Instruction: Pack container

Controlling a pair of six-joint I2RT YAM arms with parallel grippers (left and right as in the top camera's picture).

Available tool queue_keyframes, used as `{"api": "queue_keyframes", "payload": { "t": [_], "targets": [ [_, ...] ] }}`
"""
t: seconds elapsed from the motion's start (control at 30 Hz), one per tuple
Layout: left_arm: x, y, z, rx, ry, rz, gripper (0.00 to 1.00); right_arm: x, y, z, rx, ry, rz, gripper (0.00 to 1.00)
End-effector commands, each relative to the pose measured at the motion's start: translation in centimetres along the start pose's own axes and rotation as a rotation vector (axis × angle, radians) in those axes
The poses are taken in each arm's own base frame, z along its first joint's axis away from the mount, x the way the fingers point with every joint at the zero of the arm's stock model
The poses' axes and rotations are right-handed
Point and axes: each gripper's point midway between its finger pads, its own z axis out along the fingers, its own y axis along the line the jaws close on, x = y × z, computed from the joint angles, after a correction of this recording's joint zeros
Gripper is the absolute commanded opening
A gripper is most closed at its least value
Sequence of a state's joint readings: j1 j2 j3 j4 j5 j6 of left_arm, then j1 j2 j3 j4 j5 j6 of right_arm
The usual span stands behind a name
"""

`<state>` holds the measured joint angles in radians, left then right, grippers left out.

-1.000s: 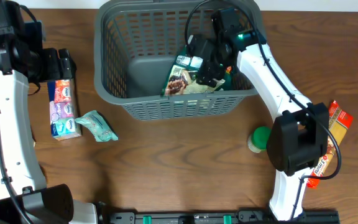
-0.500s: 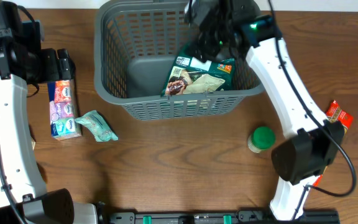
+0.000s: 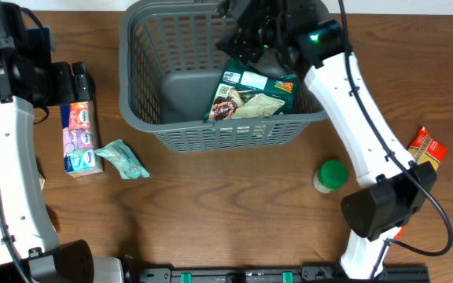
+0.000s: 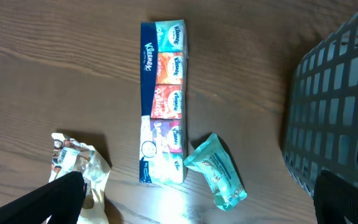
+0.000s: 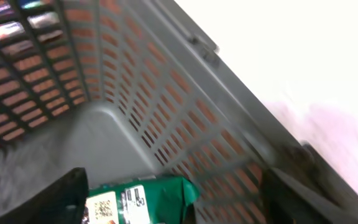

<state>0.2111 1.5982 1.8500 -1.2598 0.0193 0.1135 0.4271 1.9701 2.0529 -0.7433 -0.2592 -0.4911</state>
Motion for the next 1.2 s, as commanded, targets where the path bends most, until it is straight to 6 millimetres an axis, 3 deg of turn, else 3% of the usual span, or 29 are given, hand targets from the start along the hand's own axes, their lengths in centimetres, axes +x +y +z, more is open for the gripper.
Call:
{"api": "queue_keyframes", "payload": {
  "t": [0.0,0.1,0.17,0.33,0.6,1.17],
  "targets": [
    [0.1,0.0,-0.5,-0.001,-0.007,0.018,0.99,-0.6,1.3,0.7,-0.027,-0.011,-0.003,0.66],
    [0.1,0.0,-0.5,-0.001,-0.008,0.018,0.99,-1.1,1.6,0.8,-0.027,-0.028,-0.012,0.51],
    [0.1,0.0,-0.5,-0.001,-0.008,0.018,0.99,-1.4,1.6,0.9,-0.026,-0.035,-0.012,0.28],
    [0.1,0.0,-0.5,-0.001,-0.01,0.018,0.99,-1.5,1.7,1.6,-0.031,-0.044,0.025,0.02],
    [0.0,0.0,-0.5,-0.001,-0.012,0.018,0.99,-0.9,3.2,3.8,-0.084,-0.036,0.021,0.01],
    [0.0,0.0,-0.5,-0.001,-0.013,0.018,0.99,0.5,2.1,7.3,-0.037,-0.025,0.026,0.01]
  ]
}}
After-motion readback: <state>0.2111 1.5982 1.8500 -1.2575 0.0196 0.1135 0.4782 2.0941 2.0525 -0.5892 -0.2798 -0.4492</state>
